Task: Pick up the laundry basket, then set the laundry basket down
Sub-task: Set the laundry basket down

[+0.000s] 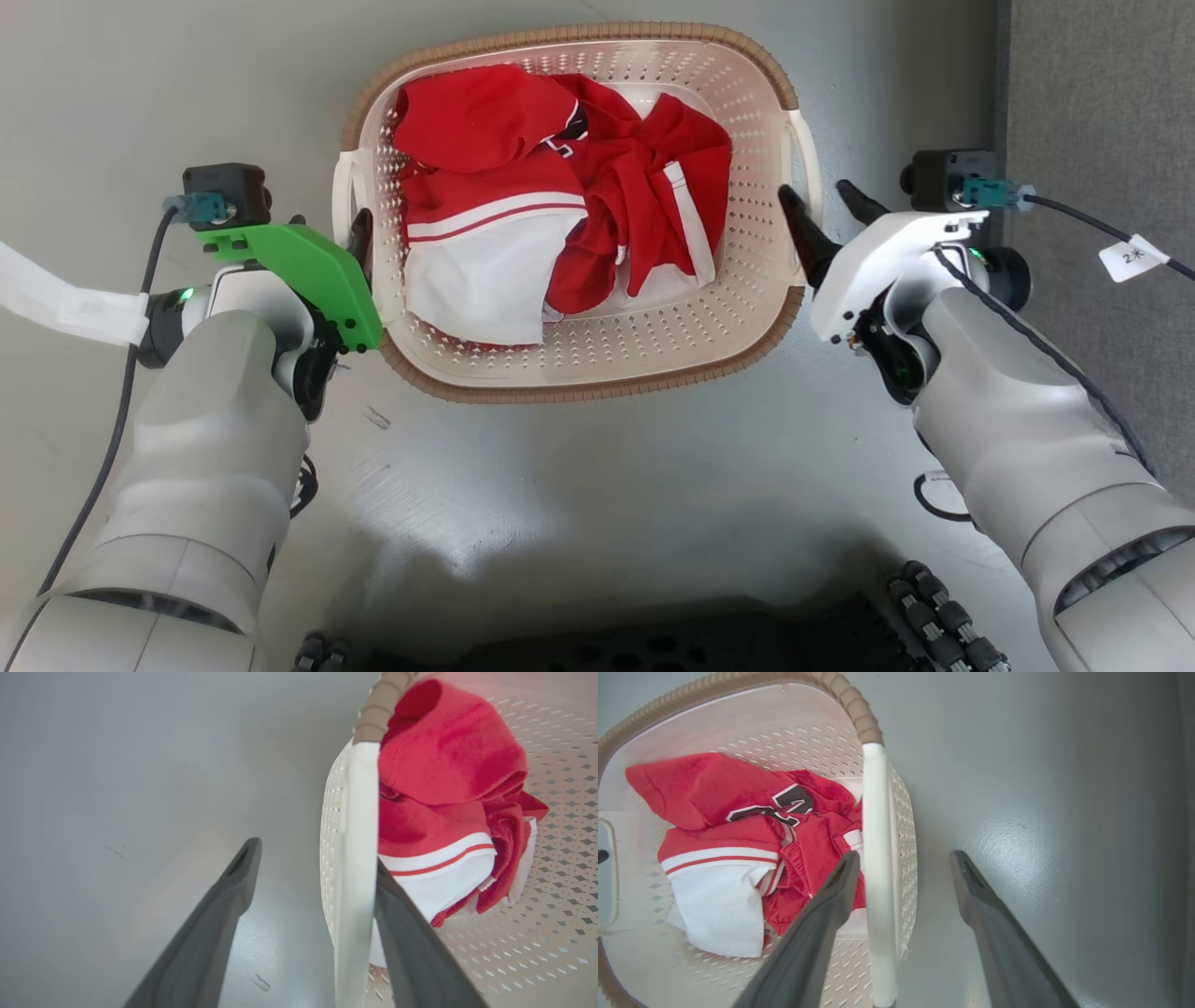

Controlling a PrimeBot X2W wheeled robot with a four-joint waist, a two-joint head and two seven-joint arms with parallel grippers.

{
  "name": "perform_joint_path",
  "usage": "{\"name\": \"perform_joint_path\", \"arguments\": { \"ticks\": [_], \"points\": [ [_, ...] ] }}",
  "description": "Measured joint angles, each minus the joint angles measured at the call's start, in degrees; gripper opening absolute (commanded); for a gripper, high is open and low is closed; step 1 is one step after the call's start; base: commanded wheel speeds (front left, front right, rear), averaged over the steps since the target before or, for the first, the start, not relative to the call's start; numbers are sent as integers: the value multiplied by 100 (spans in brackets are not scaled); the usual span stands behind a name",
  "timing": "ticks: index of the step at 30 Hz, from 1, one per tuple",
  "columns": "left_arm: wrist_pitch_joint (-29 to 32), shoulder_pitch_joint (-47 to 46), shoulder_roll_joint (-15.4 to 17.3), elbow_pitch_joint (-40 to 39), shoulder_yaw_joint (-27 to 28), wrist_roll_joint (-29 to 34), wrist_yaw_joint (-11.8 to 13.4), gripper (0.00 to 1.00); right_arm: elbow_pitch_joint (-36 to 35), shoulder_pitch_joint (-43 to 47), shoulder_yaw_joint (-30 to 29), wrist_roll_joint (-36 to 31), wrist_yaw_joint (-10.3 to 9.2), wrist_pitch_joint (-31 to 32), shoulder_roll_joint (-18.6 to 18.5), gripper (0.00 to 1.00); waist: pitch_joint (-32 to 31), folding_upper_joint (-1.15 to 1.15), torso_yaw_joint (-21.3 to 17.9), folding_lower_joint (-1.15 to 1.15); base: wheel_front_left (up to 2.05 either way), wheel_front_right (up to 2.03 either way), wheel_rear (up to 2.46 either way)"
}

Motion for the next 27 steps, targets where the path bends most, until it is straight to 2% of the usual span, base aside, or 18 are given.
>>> {"name": "perform_joint_path", "arguments": {
  "ticks": [12,18,27],
  "points": [
    [-398,136,34,-153,-274,66,0,100,-110,128,199,69,0,-91,0,100,-339,0,-11,0,0,0,0],
    [-760,397,36,-252,-342,110,0,100,-227,233,230,118,0,-211,-4,100,-671,0,-25,0,0,0,0],
    [-917,690,44,-456,-264,118,8,100,-425,452,177,109,0,-296,-182,100,-1299,0,-51,0,0,0,0]
  ]
}}
